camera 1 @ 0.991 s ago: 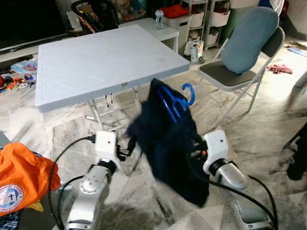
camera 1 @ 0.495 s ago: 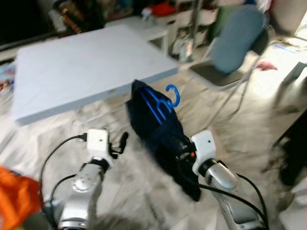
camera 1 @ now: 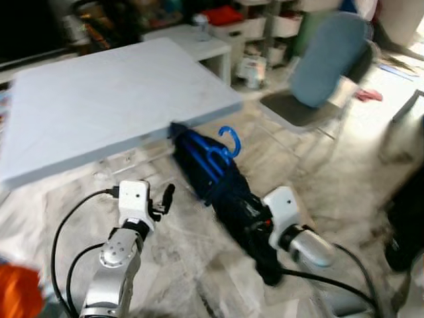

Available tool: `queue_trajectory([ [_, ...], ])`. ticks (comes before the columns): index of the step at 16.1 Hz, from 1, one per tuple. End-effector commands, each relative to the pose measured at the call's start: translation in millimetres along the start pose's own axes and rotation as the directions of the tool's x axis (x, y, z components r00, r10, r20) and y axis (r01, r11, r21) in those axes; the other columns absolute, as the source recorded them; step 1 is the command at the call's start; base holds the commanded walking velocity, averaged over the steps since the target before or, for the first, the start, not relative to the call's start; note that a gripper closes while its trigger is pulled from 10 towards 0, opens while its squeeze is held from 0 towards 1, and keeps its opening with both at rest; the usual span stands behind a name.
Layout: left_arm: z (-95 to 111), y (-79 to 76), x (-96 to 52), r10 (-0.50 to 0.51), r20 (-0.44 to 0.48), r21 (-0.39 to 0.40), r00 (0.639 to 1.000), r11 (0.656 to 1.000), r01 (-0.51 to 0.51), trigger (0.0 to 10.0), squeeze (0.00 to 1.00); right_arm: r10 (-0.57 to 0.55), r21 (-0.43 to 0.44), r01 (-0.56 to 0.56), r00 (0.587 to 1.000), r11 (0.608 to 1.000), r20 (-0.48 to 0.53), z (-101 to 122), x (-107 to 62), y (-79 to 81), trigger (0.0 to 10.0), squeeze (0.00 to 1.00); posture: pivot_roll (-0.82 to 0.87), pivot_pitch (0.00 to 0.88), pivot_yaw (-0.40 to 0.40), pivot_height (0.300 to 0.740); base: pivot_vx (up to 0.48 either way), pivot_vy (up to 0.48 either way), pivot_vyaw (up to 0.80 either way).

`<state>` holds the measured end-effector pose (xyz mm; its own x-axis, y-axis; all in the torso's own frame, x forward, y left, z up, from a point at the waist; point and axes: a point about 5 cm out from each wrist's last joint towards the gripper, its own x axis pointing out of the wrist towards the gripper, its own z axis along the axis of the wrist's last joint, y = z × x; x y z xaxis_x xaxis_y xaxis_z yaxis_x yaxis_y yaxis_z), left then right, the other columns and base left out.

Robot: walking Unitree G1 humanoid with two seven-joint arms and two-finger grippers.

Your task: Hang hanger

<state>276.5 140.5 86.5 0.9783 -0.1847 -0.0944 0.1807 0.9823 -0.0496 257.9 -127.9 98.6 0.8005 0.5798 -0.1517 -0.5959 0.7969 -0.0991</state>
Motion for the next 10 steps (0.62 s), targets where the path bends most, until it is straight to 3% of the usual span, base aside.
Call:
queue_trajectory([
  [1, -4.0, -0.4, -1.5, -0.008, -0.019, 0.019, 1.000, 1.000, 0.008, 10.0, 0.00, 0.064, -0.021, -0.063, 0.997, 0.998, 0.044, 11.9, -4.3, 1.2, 10.0, 0.00, -0.12, 0.000, 0.027, 0.740, 0.000, 0.000, 0.00],
  [6, -8.2, -7.5, 2.2, -0.037, -0.036, 0.017, 0.999, 0.999, 0.038, 10.0, 0.00, 0.299, 0.001, -0.299, 0.954, 0.954, -0.007, 18.0, -28.8, 5.4, 10.0, 0.00, -0.13, 0.000, 0.035, 0.740, 0.000, 0.000, 0.00],
  [10, -9.4, -4.9, 3.6, -0.026, -0.042, 0.027, 0.999, 0.999, 0.027, 10.0, 0.00, 0.369, 0.007, -0.369, 0.929, 0.930, -0.023, 22.8, -36.5, 7.3, 10.0, 0.00, -0.13, 0.000, 0.039, 0.740, 0.000, 0.000, 0.00],
])
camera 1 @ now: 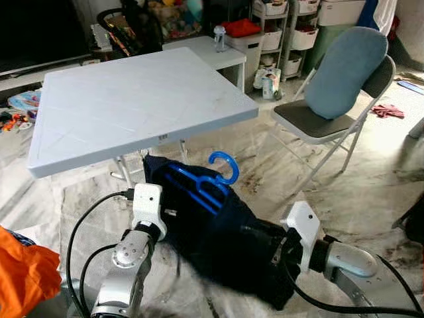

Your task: Hang hanger

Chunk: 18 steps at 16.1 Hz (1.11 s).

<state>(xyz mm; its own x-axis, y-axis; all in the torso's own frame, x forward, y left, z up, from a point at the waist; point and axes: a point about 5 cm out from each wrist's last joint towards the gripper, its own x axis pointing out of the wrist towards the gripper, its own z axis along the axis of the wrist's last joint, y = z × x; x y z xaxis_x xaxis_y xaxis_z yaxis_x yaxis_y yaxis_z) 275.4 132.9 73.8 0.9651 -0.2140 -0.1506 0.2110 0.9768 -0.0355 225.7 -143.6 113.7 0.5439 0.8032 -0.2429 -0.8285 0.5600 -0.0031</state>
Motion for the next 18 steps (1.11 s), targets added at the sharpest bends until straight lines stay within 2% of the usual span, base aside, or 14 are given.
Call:
queue_trajectory([
  [1, 5.1, 3.9, 1.8, 0.012, 0.023, 0.015, 1.000, 1.000, -0.013, 10.0, 0.00, 0.015, -0.044, -0.013, 0.999, 0.999, 0.034, 13.7, -1.9, -2.6, 10.0, 0.00, -0.14, 0.000, 0.040, 0.740, 0.000, 0.000, 0.00],
  [4, 6.4, 5.0, 1.4, 0.018, 0.031, 0.024, 0.999, 1.000, -0.019, 10.0, 0.00, 0.020, -0.051, -0.019, 1.000, 0.999, 0.023, 13.1, -2.7, -3.6, 10.0, 0.00, -0.13, 0.000, 0.038, 0.740, 0.000, 0.000, 0.00],
  [7, 1.1, 20.5, 2.6, 0.097, -0.004, 0.075, 0.995, 0.992, -0.096, 10.0, 0.00, 0.050, -0.049, -0.050, 0.999, 0.998, -0.007, 11.1, -6.8, -3.5, 10.0, 0.00, -0.13, 0.000, 0.037, 0.740, 0.000, 0.000, 0.00],
  [10, -5.7, 38.3, 1.9, 0.186, -0.052, 0.120, 0.981, 0.977, -0.179, 10.0, 0.00, 0.114, -0.038, -0.117, 0.992, 0.992, -0.062, 13.3, -23.9, -6.9, 10.0, 0.00, -0.14, 0.000, 0.041, 0.740, 0.000, 0.000, 0.00],
  [11, -5.6, 39.4, 2.1, 0.192, -0.052, 0.124, 0.980, 0.975, -0.184, 10.0, 0.00, 0.123, -0.036, -0.126, 0.990, 0.991, -0.071, 13.3, -26.0, -7.1, 10.0, 0.00, -0.14, 0.000, 0.041, 0.740, 0.000, 0.000, 0.00],
  [13, -5.1, 44.7, 3.7, 0.222, -0.047, 0.152, 0.974, 0.965, -0.212, 10.0, 0.00, 0.161, -0.021, -0.165, 0.980, 0.986, -0.120, 13.7, -43.9, -12.3, 10.0, 0.00, -0.15, 0.000, 0.046, 0.740, 0.000, 0.000, 0.00],
  [16, -4.4, 50.6, 3.5, 0.240, -0.044, 0.157, 0.970, 0.960, -0.231, 10.0, 0.00, 0.150, -0.075, -0.168, 0.967, 0.983, -0.205, 10.7, -58.6, -19.2, 10.0, 0.00, -0.15, 0.000, 0.050, 0.740, 0.000, 0.000, 0.00],
  [17, -3.4, 51.5, 3.7, 0.237, -0.043, 0.154, 0.971, 0.962, -0.228, 10.0, 0.00, 0.081, -0.139, -0.120, 0.963, 0.983, -0.255, 5.8, -63.0, -28.5, 10.0, 0.00, -0.16, 0.000, 0.048, 0.740, 0.000, 0.000, 0.00],
  [18, -3.2, 51.0, 4.1, 0.226, -0.044, 0.145, 0.973, 0.965, -0.217, 10.0, 0.00, 0.035, -0.166, -0.080, 0.965, 0.983, -0.259, 5.8, -63.5, -35.0, 10.0, 0.00, -0.16, 0.000, 0.048, 0.740, 0.000, 0.000, 0.00],
])
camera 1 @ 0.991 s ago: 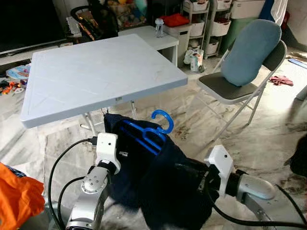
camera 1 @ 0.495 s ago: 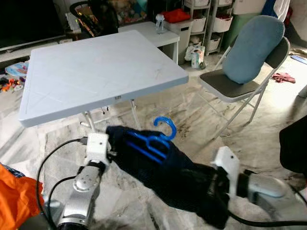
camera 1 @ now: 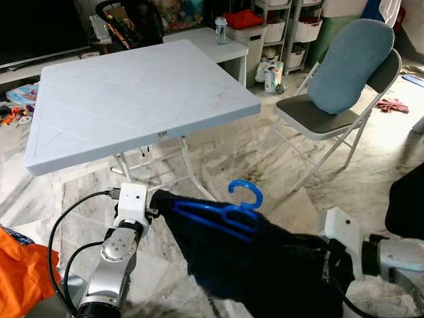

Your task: Hang hanger

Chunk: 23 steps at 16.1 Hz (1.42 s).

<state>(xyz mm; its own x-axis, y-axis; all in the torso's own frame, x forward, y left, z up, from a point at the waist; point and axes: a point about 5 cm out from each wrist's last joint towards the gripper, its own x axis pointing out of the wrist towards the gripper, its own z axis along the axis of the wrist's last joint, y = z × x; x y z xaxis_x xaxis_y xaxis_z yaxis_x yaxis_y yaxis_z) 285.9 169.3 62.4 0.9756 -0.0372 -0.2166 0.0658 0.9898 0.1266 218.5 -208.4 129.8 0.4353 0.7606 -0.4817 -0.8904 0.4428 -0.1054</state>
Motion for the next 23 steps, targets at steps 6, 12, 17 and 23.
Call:
queue_trajectory([
  [6, 4.5, 9.5, 3.4, -0.022, 0.007, -0.032, 1.000, 0.999, 0.022, 10.0, 0.00, 0.114, -0.066, -0.113, 0.993, 0.991, 0.019, 12.7, -33.9, -4.2, 10.0, 0.00, -0.16, 0.000, 0.051, 0.740, 0.000, 0.000, 0.00],
  [12, -2.4, -13.1, 2.9, -0.170, -0.039, -0.083, 0.985, 0.983, 0.166, 10.0, 0.00, 0.066, 0.003, -0.069, 0.964, 0.998, 0.259, 50.7, -65.2, -27.8, 10.0, 0.00, -0.17, 0.000, 0.056, 0.740, 0.000, 0.000, 0.00],
  [17, 5.6, -38.4, -4.4, -0.338, 0.007, -0.092, 0.941, 0.937, 0.338, 10.0, 0.00, -0.194, 0.101, 0.169, 0.925, 0.980, 0.327, 51.0, -18.4, -44.0, 10.0, 0.00, -0.17, 0.000, 0.053, 0.740, 0.000, 0.000, 0.00],
  [23, 9.6, -58.9, -26.3, -0.599, 0.045, 0.054, 0.799, 0.800, 0.597, 10.0, 1.00, -0.376, 0.140, 0.351, 0.891, 0.926, 0.254, 29.3, 23.4, -55.4, 10.0, 0.00, -0.14, 0.000, 0.042, 0.740, 0.000, 0.000, 0.00],
])
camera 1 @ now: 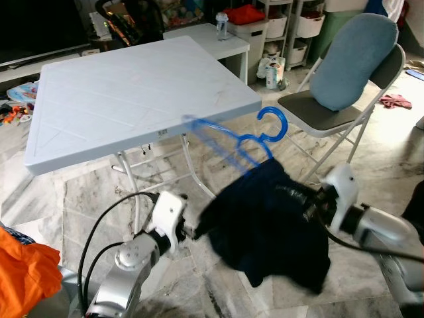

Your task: Hang hanger

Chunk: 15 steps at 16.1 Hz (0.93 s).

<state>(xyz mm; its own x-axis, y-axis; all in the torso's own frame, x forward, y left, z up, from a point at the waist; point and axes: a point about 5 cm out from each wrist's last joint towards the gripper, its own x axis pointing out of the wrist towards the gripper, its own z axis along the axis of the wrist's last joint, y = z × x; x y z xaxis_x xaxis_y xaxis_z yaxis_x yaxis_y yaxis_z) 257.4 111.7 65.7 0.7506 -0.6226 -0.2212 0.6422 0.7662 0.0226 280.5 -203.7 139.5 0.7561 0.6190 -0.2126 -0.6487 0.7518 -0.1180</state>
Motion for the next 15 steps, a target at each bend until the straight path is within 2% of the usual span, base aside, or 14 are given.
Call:
queue_trajectory([
  [1, -3.0, -5.1, -5.4, -0.061, -0.023, 0.113, 0.998, 0.992, 0.063, 10.0, 1.00, -0.067, -0.120, 0.065, 0.998, 0.991, -0.008, 5.3, 5.6, -9.2, 10.0, 0.00, -0.14, 0.000, 0.042, 0.740, 0.000, 0.000, 0.00],
  [3, -3.9, -9.6, -9.6, -0.097, -0.021, 0.118, 0.995, 0.988, 0.099, 10.0, 1.00, -0.046, -0.151, 0.042, 0.999, 0.988, -0.021, 5.4, 8.6, -10.9, 10.0, 0.00, -0.14, 0.000, 0.040, 0.740, 0.000, 0.000, 0.00],
  [4, -0.9, -10.1, -10.4, -0.107, -0.005, 0.112, 0.994, 0.988, 0.107, 10.0, 1.00, -0.005, -0.179, 0.000, 1.000, 0.984, -0.027, 5.4, 9.6, -8.5, 10.0, 0.00, -0.14, 0.000, 0.038, 0.740, 0.000, 0.000, 0.00],
  [5, 1.9, -9.8, -12.0, -0.122, 0.015, 0.106, 0.992, 0.987, 0.119, 10.0, 1.00, 0.080, -0.224, -0.090, 0.995, 0.970, -0.051, 3.2, 9.2, -2.1, 10.0, 0.00, -0.13, 0.000, 0.035, 0.740, 0.000, 0.000, 0.00],
  [7, 5.6, -6.2, -16.8, -0.159, 0.051, 0.152, 0.986, 0.977, 0.150, 10.0, 1.00, 0.188, -0.338, -0.231, 0.970, 0.912, -0.155, -5.3, 4.0, 1.9, 10.0, 0.00, -0.13, 0.000, 0.030, 0.740, 0.000, 0.000, 0.00],
  [8, 9.1, -1.5, -20.1, -0.175, 0.059, 0.162, 0.983, 0.973, 0.164, 10.0, 1.00, 0.226, -0.373, -0.295, 0.950, 0.880, -0.217, -9.6, -3.0, -1.6, 10.0, 0.00, -0.13, 0.000, 0.029, 0.740, 0.000, 0.000, 0.00],
  [11, 22.0, 7.4, -24.7, -0.178, 0.079, 0.199, 0.981, 0.967, 0.160, 10.0, 1.00, 0.267, -0.420, -0.389, 0.909, 0.820, -0.320, -13.6, -15.9, -14.0, 10.0, 0.00, -0.13, 0.000, 0.032, 0.740, 0.000, 0.000, 0.00],
  [13, 24.4, 7.2, -23.9, -0.206, 0.082, 0.221, 0.975, 0.958, 0.183, 10.0, 1.00, 0.302, -0.412, -0.427, 0.892, 0.805, -0.335, -11.8, -18.2, -15.3, 10.0, 0.00, -0.13, 0.000, 0.037, 0.740, 0.000, 0.000, 0.00],
  [14, 24.3, 6.0, -23.3, -0.230, 0.078, 0.208, 0.970, 0.955, 0.210, 10.0, 1.00, 0.331, -0.422, -0.452, 0.884, 0.786, -0.331, -10.7, -19.2, -14.4, 10.0, 0.00, -0.13, 0.000, 0.039, 0.740, 0.000, 0.000, 0.00],
  [15, 23.1, 4.7, -23.1, -0.259, 0.072, 0.213, 0.963, 0.947, 0.239, 10.0, 0.00, 0.392, -0.416, -0.484, 0.873, 0.770, -0.290, -6.0, -20.7, -9.7, 10.0, 0.00, -0.13, 0.000, 0.039, 0.740, 0.000, 0.000, 0.00],
])
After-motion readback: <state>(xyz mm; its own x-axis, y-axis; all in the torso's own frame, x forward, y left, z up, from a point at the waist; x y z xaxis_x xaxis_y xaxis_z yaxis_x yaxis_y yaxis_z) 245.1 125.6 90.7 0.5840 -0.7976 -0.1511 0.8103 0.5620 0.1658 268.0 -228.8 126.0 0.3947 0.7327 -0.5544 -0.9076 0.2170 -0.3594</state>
